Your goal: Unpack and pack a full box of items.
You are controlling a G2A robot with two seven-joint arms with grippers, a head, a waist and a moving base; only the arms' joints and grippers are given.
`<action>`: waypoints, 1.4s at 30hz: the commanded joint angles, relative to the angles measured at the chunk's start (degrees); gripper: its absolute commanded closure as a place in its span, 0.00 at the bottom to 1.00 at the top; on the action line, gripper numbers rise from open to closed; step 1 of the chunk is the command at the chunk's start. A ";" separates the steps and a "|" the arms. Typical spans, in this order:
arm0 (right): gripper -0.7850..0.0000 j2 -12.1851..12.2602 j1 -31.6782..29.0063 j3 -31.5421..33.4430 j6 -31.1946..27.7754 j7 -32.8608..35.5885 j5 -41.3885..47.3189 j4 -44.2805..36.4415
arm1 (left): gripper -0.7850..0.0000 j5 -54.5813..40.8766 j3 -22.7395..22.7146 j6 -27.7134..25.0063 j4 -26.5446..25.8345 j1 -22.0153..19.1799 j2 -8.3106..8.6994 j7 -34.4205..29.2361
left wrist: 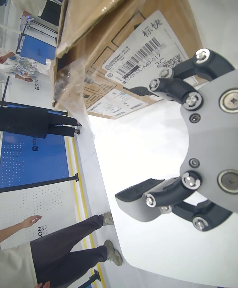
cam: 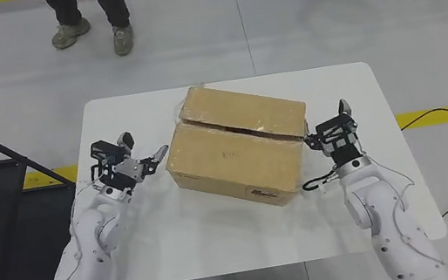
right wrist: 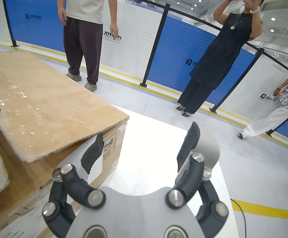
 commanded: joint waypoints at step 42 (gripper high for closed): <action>0.00 1.14 -14.99 10.40 -1.35 -10.66 -0.39 -11.43 | 0.00 3.87 6.04 0.85 -5.79 3.96 -0.39 2.00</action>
